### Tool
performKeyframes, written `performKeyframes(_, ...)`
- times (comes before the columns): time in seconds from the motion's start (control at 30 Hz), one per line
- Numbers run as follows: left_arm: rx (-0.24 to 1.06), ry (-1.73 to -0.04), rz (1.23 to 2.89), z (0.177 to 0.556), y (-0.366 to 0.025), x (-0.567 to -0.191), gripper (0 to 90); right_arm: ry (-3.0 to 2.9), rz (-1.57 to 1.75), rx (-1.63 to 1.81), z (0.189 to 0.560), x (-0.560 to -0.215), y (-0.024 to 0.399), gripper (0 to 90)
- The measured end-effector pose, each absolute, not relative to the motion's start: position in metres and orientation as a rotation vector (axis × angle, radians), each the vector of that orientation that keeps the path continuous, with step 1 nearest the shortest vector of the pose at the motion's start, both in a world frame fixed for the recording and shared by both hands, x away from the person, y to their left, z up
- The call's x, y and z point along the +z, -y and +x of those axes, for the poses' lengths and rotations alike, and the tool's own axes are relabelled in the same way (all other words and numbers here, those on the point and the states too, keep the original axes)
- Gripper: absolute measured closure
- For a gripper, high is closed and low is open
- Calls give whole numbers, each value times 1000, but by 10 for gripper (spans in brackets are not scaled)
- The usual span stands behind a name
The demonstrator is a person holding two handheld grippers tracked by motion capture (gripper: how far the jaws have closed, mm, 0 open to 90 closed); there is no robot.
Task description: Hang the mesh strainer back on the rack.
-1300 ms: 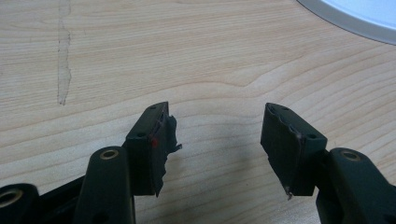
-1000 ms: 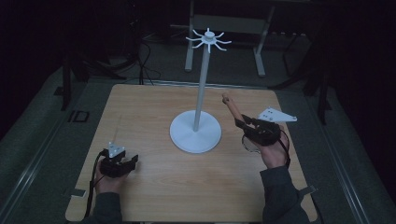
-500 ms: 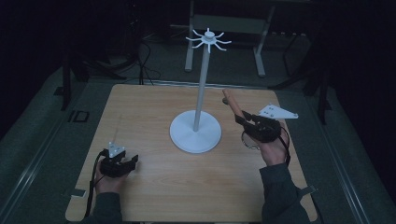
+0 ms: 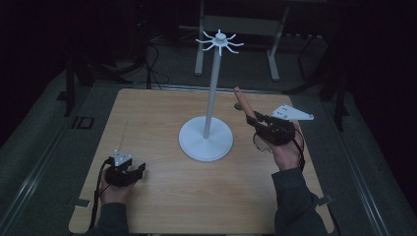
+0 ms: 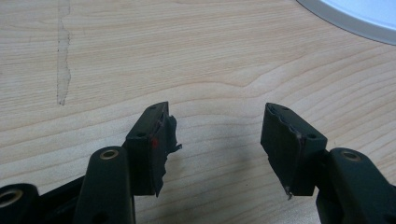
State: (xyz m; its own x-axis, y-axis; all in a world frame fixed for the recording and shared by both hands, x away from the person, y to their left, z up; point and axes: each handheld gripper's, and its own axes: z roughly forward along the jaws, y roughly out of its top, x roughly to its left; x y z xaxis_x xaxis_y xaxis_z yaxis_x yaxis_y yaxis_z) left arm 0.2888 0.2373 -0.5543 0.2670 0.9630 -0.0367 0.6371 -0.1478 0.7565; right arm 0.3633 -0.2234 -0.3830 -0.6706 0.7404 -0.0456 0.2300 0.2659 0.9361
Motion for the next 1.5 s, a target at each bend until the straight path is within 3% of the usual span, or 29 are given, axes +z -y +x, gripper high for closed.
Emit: performKeyframes(1.5, 620, -1447, 1868, 289, -237, -554, 426, -1954, 893, 1516, 377, -357, 217, 709)
